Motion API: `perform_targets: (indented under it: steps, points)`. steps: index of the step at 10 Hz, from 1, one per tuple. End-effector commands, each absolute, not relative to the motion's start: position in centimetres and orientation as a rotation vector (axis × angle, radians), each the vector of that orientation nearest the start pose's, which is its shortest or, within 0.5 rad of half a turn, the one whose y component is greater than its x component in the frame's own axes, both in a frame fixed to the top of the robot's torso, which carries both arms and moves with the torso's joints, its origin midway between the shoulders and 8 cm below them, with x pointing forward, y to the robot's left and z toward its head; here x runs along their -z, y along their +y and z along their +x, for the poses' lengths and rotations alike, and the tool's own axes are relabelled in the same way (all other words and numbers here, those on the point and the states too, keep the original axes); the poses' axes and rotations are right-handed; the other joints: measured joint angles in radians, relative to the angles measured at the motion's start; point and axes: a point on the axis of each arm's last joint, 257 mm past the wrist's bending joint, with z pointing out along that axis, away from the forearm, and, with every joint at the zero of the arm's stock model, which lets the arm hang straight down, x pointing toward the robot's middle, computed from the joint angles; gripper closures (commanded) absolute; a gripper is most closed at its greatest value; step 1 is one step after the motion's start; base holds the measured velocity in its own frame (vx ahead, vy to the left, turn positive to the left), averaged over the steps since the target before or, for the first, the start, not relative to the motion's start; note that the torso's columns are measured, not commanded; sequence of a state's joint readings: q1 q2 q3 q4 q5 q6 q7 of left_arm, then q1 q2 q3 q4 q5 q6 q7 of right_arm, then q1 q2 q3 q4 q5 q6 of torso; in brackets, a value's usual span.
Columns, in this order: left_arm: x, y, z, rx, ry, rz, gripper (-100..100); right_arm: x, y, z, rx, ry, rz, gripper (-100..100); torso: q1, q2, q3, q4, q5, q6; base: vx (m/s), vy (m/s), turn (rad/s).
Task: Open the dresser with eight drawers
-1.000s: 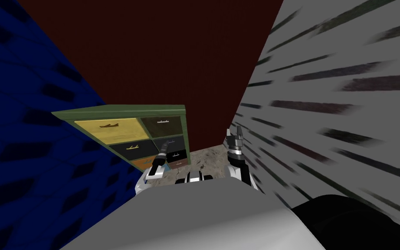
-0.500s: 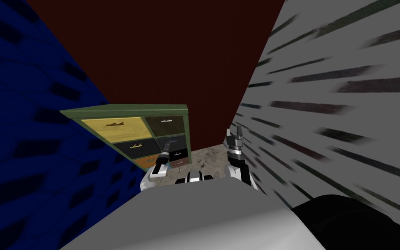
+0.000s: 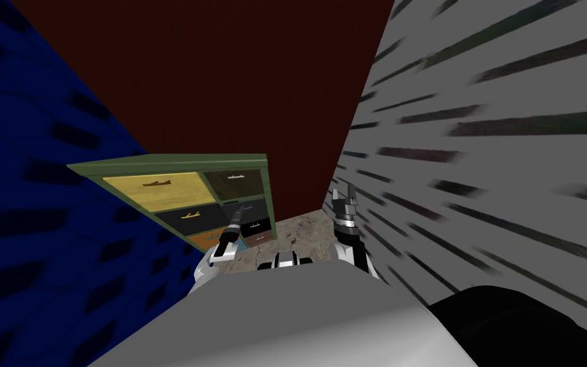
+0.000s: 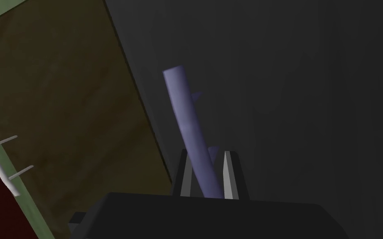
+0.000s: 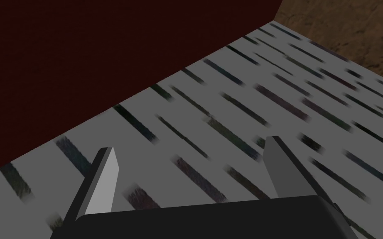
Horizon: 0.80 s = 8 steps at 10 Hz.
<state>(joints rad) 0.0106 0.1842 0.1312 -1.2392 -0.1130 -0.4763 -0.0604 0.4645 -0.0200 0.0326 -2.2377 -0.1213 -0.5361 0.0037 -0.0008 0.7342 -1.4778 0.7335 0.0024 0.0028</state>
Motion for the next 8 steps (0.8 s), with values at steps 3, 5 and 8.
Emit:
perform_targets:
  steps: [3,5,8]
  points:
    - [27.6,38.6,50.5,0.904,1.212,-0.910,100,-2.3,-27.9,34.9,-1.423,0.535,0.705,0,0.003,-0.006,-0.004,-0.004,0.003,0.002,-0.054,-0.064,-0.135]
    - [29.3,38.9,50.1,0.888,1.234,-0.938,100,-2.3,-27.9,34.9,-1.423,0.536,0.705,0,0.004,-0.005,-0.003,-0.004,0.003,-0.001,-0.016,-0.035,0.006]
    - [27.6,42.6,50.0,0.874,1.193,-0.923,100,-2.3,-27.9,34.9,-1.423,0.536,0.705,0,0.010,-0.011,-0.006,-0.009,0.008,-0.002,-0.018,-0.024,-0.114]
